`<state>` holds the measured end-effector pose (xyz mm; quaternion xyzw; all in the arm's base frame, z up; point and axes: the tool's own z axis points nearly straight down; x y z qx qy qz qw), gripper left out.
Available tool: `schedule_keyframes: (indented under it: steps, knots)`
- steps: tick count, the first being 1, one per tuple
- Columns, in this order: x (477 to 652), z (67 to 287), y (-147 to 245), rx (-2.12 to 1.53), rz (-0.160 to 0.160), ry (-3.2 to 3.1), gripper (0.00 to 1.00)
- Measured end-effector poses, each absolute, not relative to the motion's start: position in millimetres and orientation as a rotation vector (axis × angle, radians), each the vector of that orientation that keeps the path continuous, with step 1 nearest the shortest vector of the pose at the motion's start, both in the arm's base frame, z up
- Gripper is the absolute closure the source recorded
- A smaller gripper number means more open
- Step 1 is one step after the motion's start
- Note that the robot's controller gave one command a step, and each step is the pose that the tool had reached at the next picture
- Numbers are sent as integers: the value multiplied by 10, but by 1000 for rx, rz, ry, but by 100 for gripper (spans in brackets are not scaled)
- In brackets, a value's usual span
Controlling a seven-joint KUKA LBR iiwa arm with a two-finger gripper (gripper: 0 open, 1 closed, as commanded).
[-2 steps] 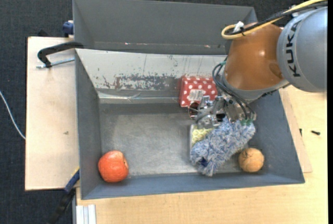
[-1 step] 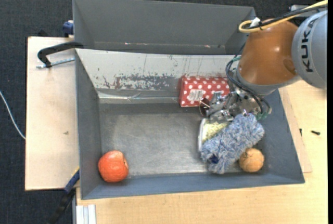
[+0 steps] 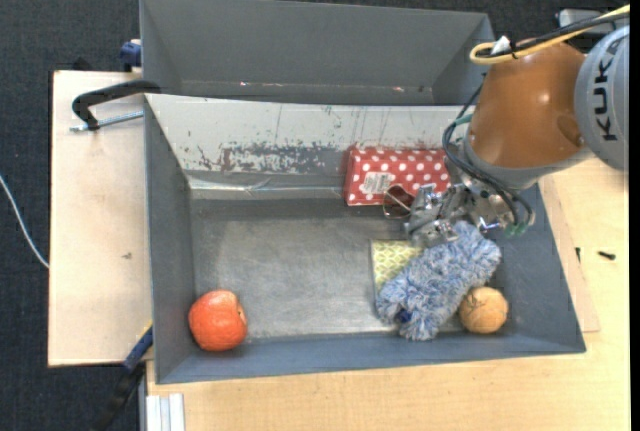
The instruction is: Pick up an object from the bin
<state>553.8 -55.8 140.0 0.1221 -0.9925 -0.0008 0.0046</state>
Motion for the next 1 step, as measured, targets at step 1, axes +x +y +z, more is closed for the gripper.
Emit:
schedule_keyframes:
  steps: [1]
  knots:
    - [5624,2061,-491,347,-2,-3126,100]
